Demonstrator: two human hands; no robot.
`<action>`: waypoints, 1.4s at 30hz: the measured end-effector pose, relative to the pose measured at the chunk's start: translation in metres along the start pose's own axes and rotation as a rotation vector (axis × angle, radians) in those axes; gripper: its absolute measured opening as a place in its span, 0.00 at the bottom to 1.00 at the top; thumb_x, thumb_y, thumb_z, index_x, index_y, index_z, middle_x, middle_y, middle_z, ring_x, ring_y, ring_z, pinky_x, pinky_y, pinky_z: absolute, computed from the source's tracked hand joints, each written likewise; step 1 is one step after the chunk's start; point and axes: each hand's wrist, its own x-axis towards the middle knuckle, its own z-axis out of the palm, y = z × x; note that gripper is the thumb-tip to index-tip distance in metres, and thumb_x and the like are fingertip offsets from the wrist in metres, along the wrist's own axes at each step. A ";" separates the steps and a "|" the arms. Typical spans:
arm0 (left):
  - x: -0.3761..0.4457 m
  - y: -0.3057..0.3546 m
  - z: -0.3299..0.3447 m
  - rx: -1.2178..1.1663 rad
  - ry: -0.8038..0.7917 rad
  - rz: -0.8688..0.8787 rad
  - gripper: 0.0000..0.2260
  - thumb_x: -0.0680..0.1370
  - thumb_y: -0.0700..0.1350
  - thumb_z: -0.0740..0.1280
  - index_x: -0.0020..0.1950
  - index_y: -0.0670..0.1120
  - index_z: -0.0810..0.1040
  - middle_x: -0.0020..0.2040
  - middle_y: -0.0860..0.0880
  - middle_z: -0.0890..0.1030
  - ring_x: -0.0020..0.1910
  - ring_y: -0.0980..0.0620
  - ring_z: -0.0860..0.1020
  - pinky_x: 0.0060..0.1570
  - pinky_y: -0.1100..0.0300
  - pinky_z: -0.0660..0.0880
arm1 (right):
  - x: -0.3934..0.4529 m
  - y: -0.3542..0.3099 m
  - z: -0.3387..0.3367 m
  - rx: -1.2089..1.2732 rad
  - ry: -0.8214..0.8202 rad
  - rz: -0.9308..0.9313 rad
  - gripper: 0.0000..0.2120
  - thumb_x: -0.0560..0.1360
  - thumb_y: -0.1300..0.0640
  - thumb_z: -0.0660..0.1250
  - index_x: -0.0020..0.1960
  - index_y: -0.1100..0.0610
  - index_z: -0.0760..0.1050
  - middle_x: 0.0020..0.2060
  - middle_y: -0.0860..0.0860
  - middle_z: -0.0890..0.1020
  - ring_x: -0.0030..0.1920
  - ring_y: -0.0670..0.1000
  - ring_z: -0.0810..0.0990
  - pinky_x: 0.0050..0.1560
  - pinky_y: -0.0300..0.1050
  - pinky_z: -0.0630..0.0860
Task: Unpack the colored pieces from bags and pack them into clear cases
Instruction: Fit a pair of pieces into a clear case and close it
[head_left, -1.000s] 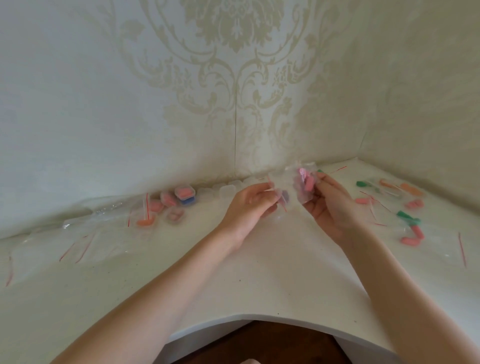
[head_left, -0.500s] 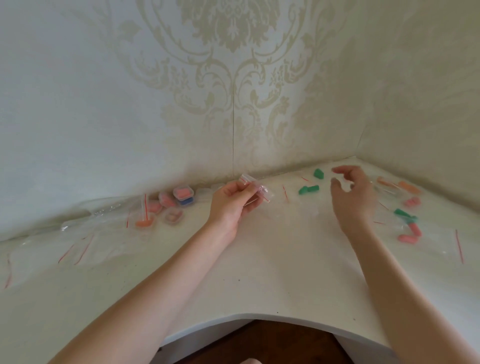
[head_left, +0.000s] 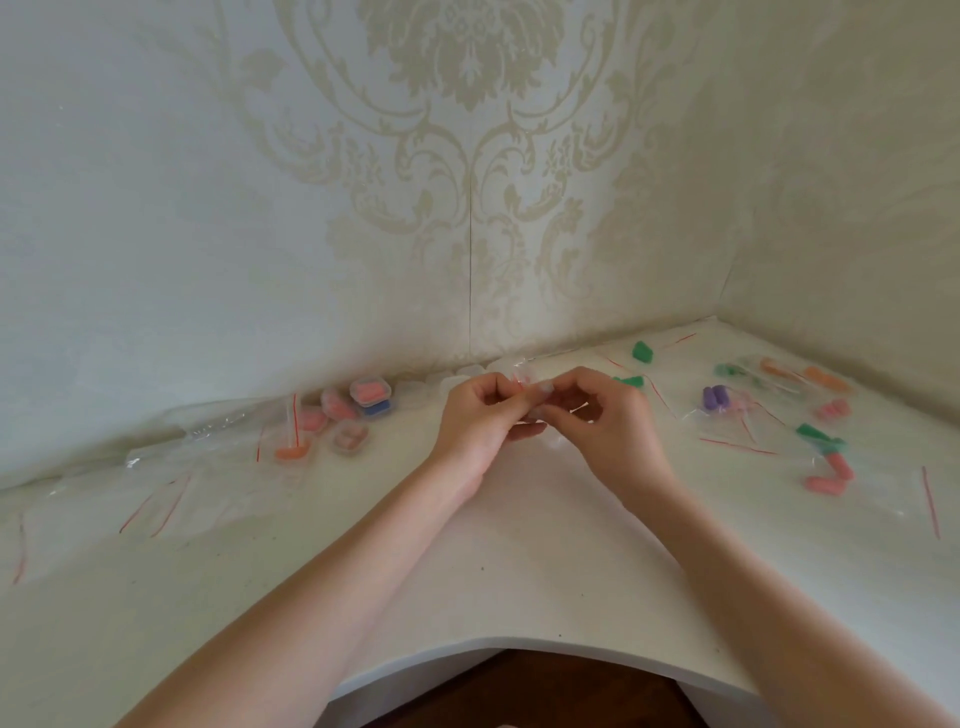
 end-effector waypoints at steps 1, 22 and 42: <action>0.000 0.000 0.000 0.003 -0.011 0.004 0.10 0.73 0.40 0.72 0.37 0.40 0.72 0.37 0.42 0.79 0.35 0.52 0.81 0.37 0.63 0.78 | 0.000 0.000 -0.001 0.034 0.005 0.030 0.11 0.70 0.65 0.73 0.37 0.49 0.79 0.30 0.42 0.81 0.32 0.41 0.75 0.36 0.32 0.71; -0.001 0.002 -0.001 0.068 -0.059 0.030 0.13 0.73 0.45 0.71 0.34 0.43 0.72 0.34 0.44 0.80 0.34 0.50 0.80 0.37 0.62 0.77 | 0.000 -0.005 -0.003 0.145 -0.047 0.133 0.05 0.71 0.63 0.73 0.38 0.57 0.79 0.30 0.47 0.81 0.32 0.44 0.77 0.38 0.37 0.75; -0.009 0.003 0.005 0.252 -0.009 0.205 0.11 0.80 0.43 0.64 0.44 0.35 0.75 0.36 0.44 0.80 0.35 0.51 0.80 0.35 0.60 0.77 | -0.004 -0.009 -0.002 0.003 0.137 0.020 0.06 0.73 0.62 0.70 0.44 0.54 0.84 0.35 0.45 0.83 0.37 0.43 0.78 0.37 0.34 0.72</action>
